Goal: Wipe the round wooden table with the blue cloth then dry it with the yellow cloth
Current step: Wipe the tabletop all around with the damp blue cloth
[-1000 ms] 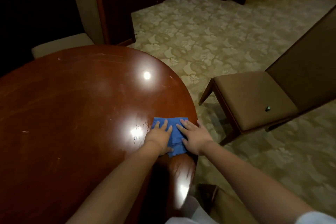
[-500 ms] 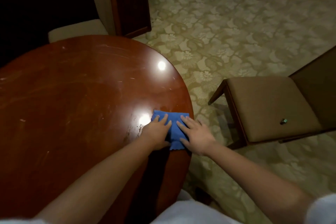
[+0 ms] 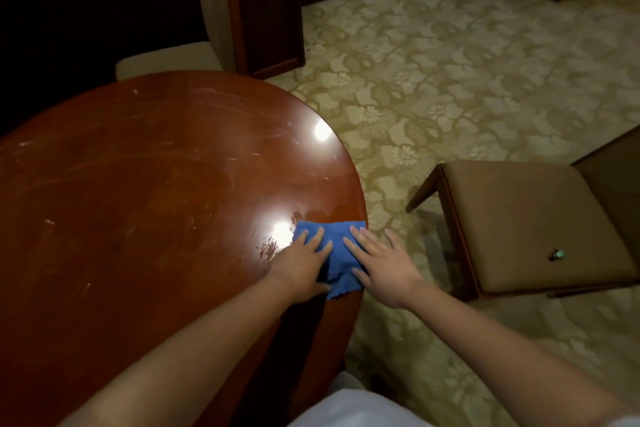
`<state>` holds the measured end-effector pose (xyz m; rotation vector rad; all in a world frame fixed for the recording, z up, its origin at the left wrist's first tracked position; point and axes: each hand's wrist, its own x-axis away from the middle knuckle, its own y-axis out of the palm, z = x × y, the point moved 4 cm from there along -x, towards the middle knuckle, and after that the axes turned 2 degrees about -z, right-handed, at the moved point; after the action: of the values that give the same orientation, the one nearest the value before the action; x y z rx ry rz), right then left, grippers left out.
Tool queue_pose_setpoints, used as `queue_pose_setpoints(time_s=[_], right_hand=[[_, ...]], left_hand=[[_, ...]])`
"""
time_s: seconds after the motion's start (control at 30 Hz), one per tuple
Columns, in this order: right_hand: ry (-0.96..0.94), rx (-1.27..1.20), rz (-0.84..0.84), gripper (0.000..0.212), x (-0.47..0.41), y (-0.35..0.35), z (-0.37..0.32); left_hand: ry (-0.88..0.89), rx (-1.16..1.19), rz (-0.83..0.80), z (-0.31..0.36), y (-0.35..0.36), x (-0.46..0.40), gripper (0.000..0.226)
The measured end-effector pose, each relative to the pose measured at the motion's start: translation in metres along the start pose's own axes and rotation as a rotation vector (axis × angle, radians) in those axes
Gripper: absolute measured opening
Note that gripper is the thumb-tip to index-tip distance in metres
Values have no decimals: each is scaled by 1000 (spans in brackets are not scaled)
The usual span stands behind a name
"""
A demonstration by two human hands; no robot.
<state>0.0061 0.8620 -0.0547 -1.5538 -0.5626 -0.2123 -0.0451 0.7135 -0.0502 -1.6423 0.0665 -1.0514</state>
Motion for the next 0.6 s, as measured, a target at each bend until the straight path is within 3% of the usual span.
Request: queue_pose_setpoints(time_s=[0.07, 0.23, 0.43, 0.53, 0.6], right_hand=[[-27, 26, -5, 79, -2, -2, 9], [-31, 18, -31, 58, -37, -29, 21], [-63, -54, 9, 64, 1, -5, 4], [-110, -62, -1, 79, 11, 2, 2], [-98, -39, 29, 64, -4, -8, 12]], left_hand=[[-5, 2, 28, 4, 4, 2, 89], [-46, -38, 63, -11, -23, -25, 83], [92, -105, 77, 2, -19, 9, 70], [113, -92, 108, 6, -1, 25, 65], [68, -122, 128, 3, -3, 14, 62]])
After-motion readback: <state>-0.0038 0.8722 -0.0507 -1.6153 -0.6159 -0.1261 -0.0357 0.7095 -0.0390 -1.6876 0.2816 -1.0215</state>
